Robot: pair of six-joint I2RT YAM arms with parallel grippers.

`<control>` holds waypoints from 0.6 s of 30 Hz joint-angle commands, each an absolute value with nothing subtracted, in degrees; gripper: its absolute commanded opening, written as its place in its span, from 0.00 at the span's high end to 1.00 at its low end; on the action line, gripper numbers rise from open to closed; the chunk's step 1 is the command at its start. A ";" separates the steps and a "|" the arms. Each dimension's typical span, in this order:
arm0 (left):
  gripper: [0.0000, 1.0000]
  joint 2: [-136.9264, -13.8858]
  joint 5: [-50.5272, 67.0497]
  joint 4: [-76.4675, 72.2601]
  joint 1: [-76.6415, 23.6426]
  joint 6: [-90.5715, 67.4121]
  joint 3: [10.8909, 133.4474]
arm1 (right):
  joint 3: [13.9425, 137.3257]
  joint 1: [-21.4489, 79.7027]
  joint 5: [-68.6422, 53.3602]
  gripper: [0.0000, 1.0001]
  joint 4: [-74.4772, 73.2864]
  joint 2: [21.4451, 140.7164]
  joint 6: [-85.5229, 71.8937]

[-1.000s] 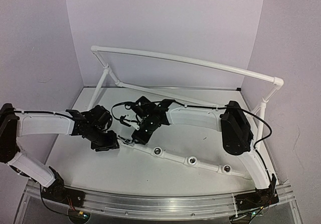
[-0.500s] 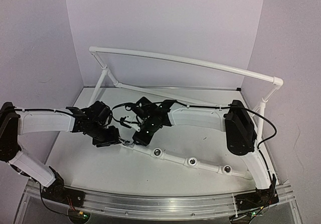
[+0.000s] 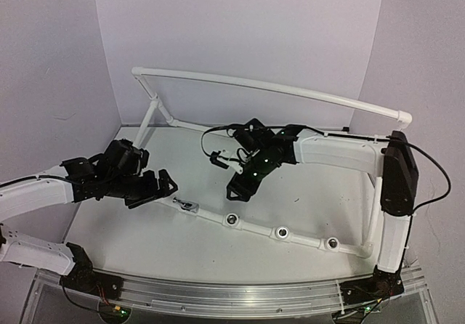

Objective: Install the water faucets

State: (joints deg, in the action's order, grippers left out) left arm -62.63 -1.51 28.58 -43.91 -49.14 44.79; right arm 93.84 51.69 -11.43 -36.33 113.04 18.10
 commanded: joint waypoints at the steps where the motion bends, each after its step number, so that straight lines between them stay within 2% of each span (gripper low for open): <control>1: 0.00 -63.88 -2.97 22.82 -45.29 -57.99 44.21 | 86.62 52.52 -11.81 0.22 -36.84 108.38 19.24; 9: 0.01 -74.56 -10.67 29.11 -51.08 -74.33 50.89 | 80.66 51.41 -11.08 0.22 -35.30 105.76 18.39; 18: 0.14 -82.35 -14.15 28.59 -53.22 -85.00 55.32 | 75.89 50.16 -9.24 0.22 -34.52 104.21 18.46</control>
State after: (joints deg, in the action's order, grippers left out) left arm -80.21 -11.14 29.15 -52.91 -78.01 52.13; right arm 77.52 50.75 -10.98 -35.49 107.57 18.59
